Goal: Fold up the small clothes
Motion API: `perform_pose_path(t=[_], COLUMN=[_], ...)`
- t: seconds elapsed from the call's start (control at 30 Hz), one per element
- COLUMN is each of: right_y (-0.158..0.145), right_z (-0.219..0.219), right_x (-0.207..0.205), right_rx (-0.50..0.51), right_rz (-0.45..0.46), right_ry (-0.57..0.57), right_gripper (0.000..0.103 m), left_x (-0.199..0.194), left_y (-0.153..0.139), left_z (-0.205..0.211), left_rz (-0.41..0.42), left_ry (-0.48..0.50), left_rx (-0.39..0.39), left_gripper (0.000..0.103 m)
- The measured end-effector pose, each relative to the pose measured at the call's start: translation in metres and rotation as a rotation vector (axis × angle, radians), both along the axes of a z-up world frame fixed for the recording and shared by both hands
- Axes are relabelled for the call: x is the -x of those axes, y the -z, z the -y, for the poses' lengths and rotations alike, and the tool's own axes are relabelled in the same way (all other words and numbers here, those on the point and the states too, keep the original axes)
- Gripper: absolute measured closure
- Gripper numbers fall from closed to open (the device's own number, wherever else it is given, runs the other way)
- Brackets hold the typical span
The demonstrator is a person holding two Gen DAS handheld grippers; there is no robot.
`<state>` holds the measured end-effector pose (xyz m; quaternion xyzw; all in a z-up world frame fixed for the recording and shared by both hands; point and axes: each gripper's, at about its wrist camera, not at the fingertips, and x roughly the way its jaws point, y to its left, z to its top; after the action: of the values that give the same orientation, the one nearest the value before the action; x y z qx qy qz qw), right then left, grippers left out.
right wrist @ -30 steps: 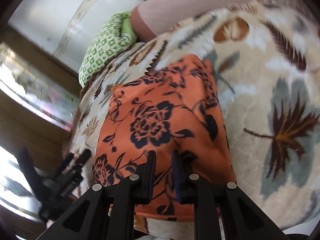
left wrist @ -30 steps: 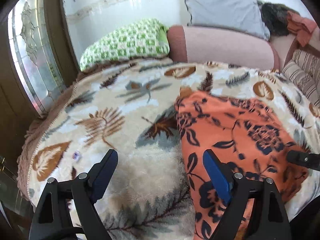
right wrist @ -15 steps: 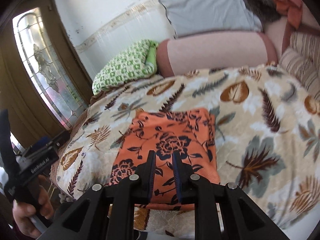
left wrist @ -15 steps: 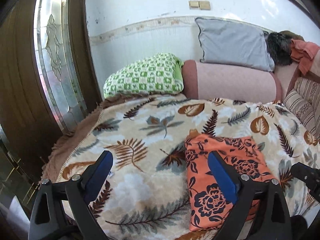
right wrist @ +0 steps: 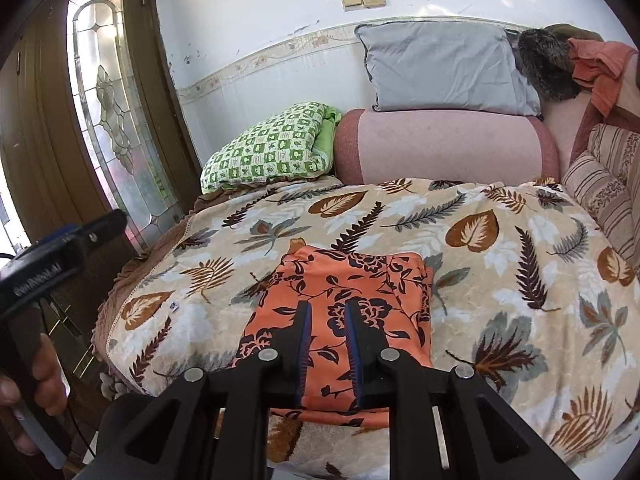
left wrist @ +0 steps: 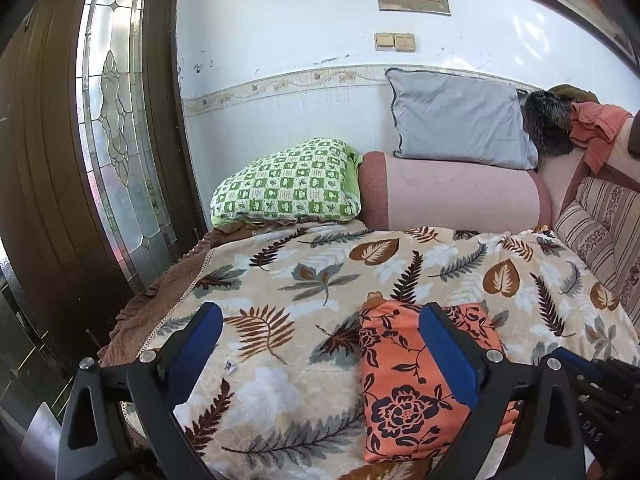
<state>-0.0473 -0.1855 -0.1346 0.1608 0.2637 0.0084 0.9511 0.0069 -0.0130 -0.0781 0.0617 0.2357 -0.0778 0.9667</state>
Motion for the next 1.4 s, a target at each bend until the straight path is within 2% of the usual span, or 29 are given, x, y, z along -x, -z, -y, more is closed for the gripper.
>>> perform_pose_path(t=[0.8,1.23,1.4], right_y=[0.002,0.005,0.011], right_z=[-0.007,-0.011,-0.008], right_x=[-0.006,-0.008,-0.012], right_rx=[0.020,0.021,-0.006], right_rz=[0.000,-0.007,-0.021], right_ry=[-0.026,-0.026,-0.020], right_gripper=[0.082,0.082,0.082], left_x=[0.007,0.007,0.006], left_y=[-0.004,-0.004,-0.001], left_z=[0.014,0.012,0.016], left_rz=[-0.010,-0.008,-0.014], left_ry=[0.045,0.088,0.092], left_rx=[-0.021,0.037,0.028], left_gripper=[0.004,0.004,0.004])
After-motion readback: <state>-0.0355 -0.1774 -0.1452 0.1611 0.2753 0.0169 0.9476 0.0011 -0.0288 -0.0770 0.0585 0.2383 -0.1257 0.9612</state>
